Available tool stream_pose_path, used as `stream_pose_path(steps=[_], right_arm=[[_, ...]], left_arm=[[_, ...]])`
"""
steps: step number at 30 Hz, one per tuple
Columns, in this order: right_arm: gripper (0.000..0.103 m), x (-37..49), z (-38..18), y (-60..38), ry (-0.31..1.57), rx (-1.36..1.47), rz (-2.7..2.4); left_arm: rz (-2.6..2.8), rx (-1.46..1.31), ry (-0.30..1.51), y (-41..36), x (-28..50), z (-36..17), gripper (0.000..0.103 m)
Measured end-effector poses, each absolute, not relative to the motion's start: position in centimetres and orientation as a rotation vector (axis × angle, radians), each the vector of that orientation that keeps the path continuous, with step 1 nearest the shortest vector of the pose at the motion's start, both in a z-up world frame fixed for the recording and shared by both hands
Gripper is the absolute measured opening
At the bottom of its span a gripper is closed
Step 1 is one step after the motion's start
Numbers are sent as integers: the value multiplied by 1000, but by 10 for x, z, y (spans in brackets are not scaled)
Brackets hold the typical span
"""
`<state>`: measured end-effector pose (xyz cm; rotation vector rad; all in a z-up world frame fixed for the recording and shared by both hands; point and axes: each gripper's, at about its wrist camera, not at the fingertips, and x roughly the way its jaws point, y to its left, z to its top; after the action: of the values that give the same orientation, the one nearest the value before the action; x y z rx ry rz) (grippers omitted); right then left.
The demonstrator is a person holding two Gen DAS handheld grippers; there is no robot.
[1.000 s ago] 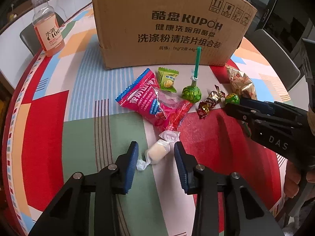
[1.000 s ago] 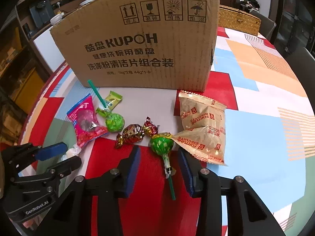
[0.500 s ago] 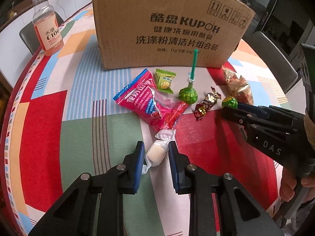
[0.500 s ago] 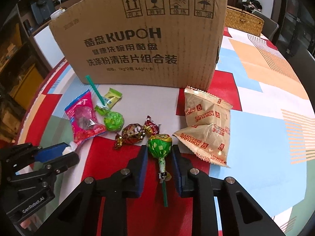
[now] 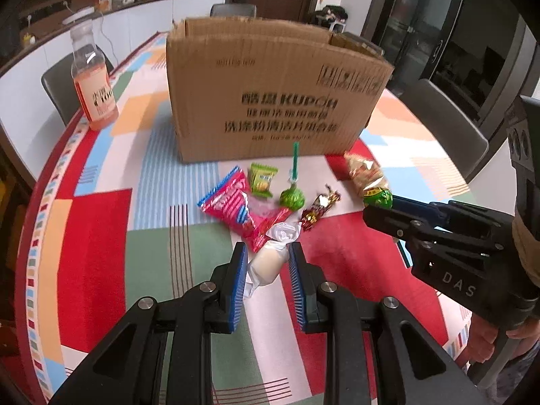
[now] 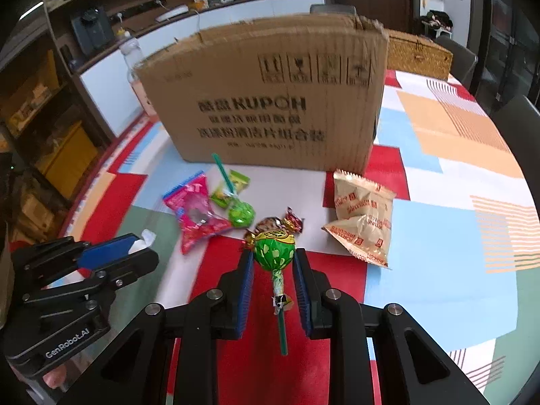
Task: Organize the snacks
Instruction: 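Grasp the small white candy with left tool while right tool grasps the green lollipop, then carry the white candy and green lollipop over the box and release them inside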
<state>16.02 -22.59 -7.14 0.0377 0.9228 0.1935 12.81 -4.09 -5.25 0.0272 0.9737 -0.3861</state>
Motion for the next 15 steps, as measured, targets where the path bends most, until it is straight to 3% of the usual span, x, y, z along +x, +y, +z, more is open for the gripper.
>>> stream_pose_path(steps=[15], right_arm=[[25, 144, -6, -227, 735, 29, 201]], left_arm=[[-405, 18, 803, -44, 127, 9, 25]])
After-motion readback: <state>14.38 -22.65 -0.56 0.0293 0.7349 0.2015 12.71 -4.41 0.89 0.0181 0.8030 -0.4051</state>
